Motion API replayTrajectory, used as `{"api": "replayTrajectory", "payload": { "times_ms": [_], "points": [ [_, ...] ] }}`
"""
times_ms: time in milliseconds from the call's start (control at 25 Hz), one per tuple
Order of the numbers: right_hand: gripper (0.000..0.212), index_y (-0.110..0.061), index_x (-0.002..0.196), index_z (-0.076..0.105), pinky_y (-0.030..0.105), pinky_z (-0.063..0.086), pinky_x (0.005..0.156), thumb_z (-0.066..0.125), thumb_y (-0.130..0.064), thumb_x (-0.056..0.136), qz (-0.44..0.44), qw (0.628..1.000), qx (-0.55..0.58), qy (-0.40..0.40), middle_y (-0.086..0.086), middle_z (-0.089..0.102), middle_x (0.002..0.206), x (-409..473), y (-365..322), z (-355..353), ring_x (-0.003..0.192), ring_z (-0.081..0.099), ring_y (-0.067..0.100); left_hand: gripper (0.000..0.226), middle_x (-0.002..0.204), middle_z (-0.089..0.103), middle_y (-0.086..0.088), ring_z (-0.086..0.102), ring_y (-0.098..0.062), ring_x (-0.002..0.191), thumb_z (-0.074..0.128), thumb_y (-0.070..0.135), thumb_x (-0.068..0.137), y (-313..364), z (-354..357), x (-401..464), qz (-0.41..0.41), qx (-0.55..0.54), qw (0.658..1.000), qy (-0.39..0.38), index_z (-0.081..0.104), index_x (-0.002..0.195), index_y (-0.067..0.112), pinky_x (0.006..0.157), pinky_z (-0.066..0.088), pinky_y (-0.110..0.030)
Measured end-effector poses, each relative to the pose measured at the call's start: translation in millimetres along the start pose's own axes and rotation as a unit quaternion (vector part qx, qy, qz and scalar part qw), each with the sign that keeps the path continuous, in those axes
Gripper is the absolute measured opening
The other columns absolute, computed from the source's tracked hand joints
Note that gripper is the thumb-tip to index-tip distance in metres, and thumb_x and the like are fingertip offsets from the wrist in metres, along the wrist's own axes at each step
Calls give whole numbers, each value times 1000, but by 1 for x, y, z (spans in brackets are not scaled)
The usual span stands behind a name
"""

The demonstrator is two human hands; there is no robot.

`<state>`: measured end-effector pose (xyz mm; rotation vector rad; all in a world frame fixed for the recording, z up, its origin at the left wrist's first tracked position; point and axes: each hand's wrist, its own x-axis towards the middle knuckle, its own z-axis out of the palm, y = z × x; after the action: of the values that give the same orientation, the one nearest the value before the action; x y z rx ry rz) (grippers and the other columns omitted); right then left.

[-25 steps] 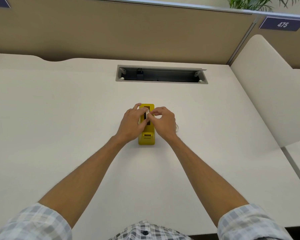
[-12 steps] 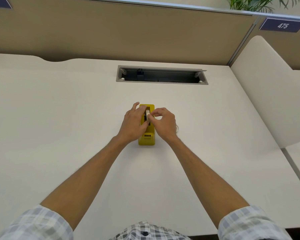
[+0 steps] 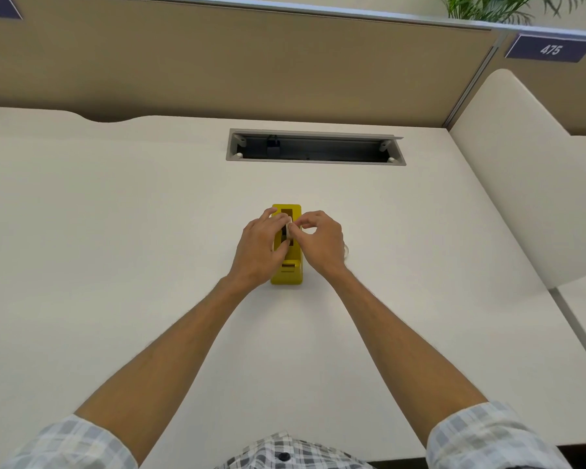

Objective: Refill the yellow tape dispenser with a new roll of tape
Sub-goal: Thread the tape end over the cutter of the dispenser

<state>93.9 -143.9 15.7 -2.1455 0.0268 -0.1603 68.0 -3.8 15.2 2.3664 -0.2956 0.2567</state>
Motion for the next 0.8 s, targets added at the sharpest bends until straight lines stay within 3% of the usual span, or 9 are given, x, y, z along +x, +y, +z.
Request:
{"api": "replayTrajectory", "payload": {
  "times_ms": [200, 320, 440, 600, 800],
  "points": [
    [15, -22, 82, 74, 20, 46, 70, 71, -37, 83, 5, 1000, 4, -2, -8, 69, 100, -2, -1, 0, 89, 65, 7, 37, 132, 63, -6, 43, -24, 137, 62, 8, 88, 0, -2, -5, 7, -14, 1000, 23, 61, 125, 9, 107, 41, -47],
    [14, -22, 84, 73, 16, 41, 67, 70, -35, 84, 3, 1000, 2, 2, -7, 69, 99, -3, -1, 0, 89, 65, 7, 41, 140, 55, -8, 39, -25, 139, 63, 20, 91, 0, 0, 1, -21, 3, 999, 25, 56, 131, 12, 110, 38, -47],
    [14, -22, 85, 74, 22, 43, 69, 69, -35, 84, 3, 1000, -6, -3, -10, 69, 99, -3, -2, -1, 89, 65, 6, 41, 143, 52, -3, 29, -23, 144, 58, 33, 95, -5, 3, 9, -33, 15, 999, -22, 54, 132, 16, 111, 31, -45],
    [20, -25, 101, 72, 27, 49, 71, 66, -37, 87, -28, 999, -29, 1, -13, 69, 104, -4, -5, -5, 90, 63, 5, 26, 132, 59, 4, 34, -19, 140, 59, 31, 94, -11, 6, 12, -25, -21, 999, -16, 60, 120, 23, 107, 33, -44],
    [16, -26, 100, 75, 26, 43, 67, 64, -34, 91, -77, 994, -80, -10, -12, 68, 100, -3, -5, -8, 88, 61, 8, 28, 132, 59, 7, 36, -17, 138, 61, 26, 93, -12, 8, 12, -26, -28, 999, -9, 61, 121, 25, 107, 34, -42]
  ]
}}
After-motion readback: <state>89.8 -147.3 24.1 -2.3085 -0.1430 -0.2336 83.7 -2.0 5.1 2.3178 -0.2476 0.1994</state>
